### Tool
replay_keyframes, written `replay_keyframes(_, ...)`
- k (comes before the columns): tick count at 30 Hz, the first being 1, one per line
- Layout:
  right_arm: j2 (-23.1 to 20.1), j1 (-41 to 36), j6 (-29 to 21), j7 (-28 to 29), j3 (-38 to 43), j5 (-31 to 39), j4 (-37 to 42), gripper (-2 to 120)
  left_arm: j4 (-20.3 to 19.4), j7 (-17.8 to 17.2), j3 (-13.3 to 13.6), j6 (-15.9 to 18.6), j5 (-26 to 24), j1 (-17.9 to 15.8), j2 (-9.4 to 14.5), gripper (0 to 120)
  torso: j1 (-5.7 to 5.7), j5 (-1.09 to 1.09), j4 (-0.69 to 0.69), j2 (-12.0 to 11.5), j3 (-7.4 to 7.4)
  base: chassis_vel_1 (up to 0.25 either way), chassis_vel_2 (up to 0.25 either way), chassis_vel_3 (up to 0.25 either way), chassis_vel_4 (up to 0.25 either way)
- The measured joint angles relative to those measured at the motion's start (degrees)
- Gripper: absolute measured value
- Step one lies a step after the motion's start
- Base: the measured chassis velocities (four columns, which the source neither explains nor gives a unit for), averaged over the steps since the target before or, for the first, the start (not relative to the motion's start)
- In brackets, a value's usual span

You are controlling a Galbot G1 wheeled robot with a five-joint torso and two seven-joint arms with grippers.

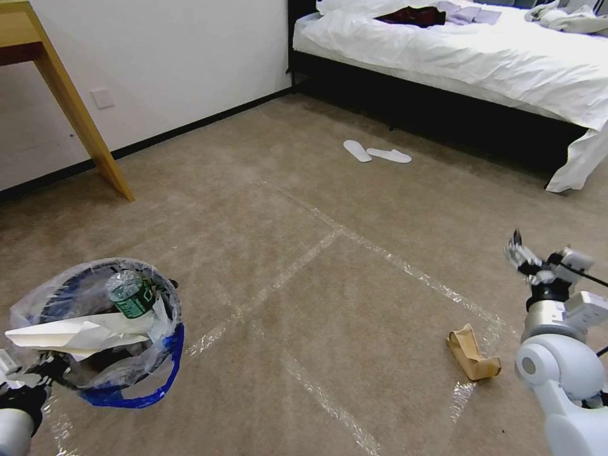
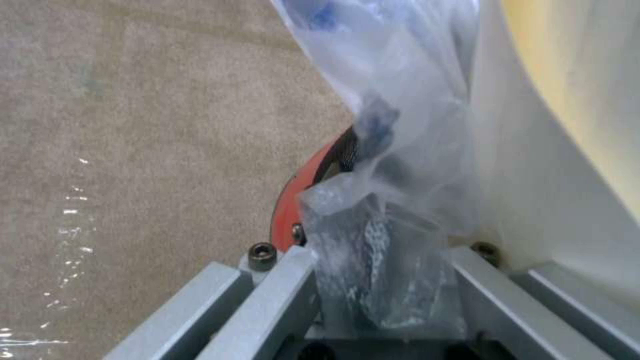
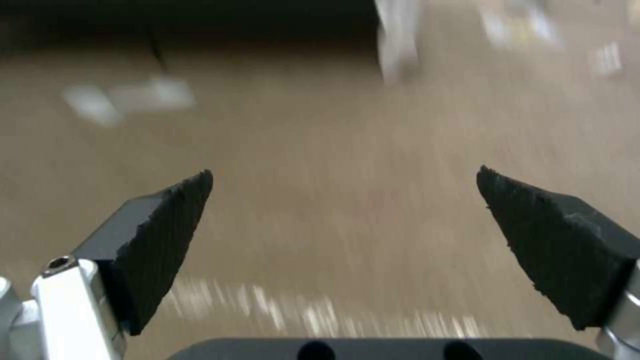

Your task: Pick up the trash bin and place the garbage on the floor into it.

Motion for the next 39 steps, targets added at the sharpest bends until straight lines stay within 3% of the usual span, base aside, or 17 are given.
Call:
replay_keyframes(1, -0.5, -0.4, -3.6, 3.4, -0.4, 5.1, -0.3, 100, 0.7, 0.1, 0.0, -0.1, 0.2, -0.2, 0.2, 0, 0.00, 0.00, -0.01, 0.0, 0.00, 0.000, 0.000, 0.000, 0.000)
replay_keyframes(3, -0.6, -0.6, -4.9, 4.9, -0.4, 7.6, -0.4, 100, 1.0, 0.1, 0.0, -0.1, 0.2, -0.3, 0.3, 0, 0.00, 0.02, -0.01, 0.0, 0.00, 0.000, 0.000, 0.000, 0.000)
replay_keyframes(5, -0.6, -1.3, -9.7, 13.0, 0.1, 20.7, 0.5, 100, 2.1, 0.6, 0.3, -0.4, 0.4, -0.4, 0.6, 0, 0.00, 0.00, -0.01, 0.0, 0.00, 0.000, 0.000, 0.000, 0.000)
replay_keyframes(6, -0.6, -1.3, -9.7, 13.0, 0.1, 20.7, 0.5, 100, 2.1, 0.6, 0.3, -0.4, 0.4, -0.4, 0.6, 0, 0.00, 0.00, -0.01, 0.0, 0.00, 0.000, 0.000, 0.000, 0.000)
replay_keyframes(8, 0.1, -2.5, -11.6, 19.0, 1.6, 29.4, 2.3, 100, 3.1, 0.9, 0.8, -0.5, 0.8, -0.7, 0.7, 0, 0.00, 0.00, 0.00, 0.0, 0.00, 0.000, 0.000, 0.000, 0.000)
replay_keyframes(11, 0.9, -4.2, -11.8, 23.4, 3.1, 34.0, 4.2, 100, 4.0, 1.1, 1.3, -0.5, 1.3, -1.3, 0.8, 0, 0.00, -0.02, 0.00, 0.0, 0.00, 0.000, 0.000, 0.000, 0.000)
replay_keyframes(15, 3.1, -6.0, -11.5, 26.9, 5.4, 36.6, 4.8, 100, 4.9, 1.5, 1.5, -0.7, 1.5, -1.7, 0.9, 0, 0.00, 0.00, -0.01, 0.0, 0.00, 0.000, 0.000, 0.000, 0.000)
replay_keyframes(24, 6.5, -7.3, -10.6, 27.2, 7.2, 39.1, 0.4, 100, 4.9, 1.9, 1.8, -0.9, 1.7, -1.5, 0.9, 0, 0.00, 0.00, -0.02, 0.0, 0.00, 0.000, 0.000, 0.000, 0.000)
replay_keyframes(39, 5.2, 4.0, -9.0, 23.5, 2.4, 40.6, -16.3, 100, 2.6, 1.6, 0.4, -0.9, 1.7, 0.8, 0.3, 0, 0.00, 0.00, 0.00, 0.0, 0.00, 0.000, 0.000, 0.000, 0.000)
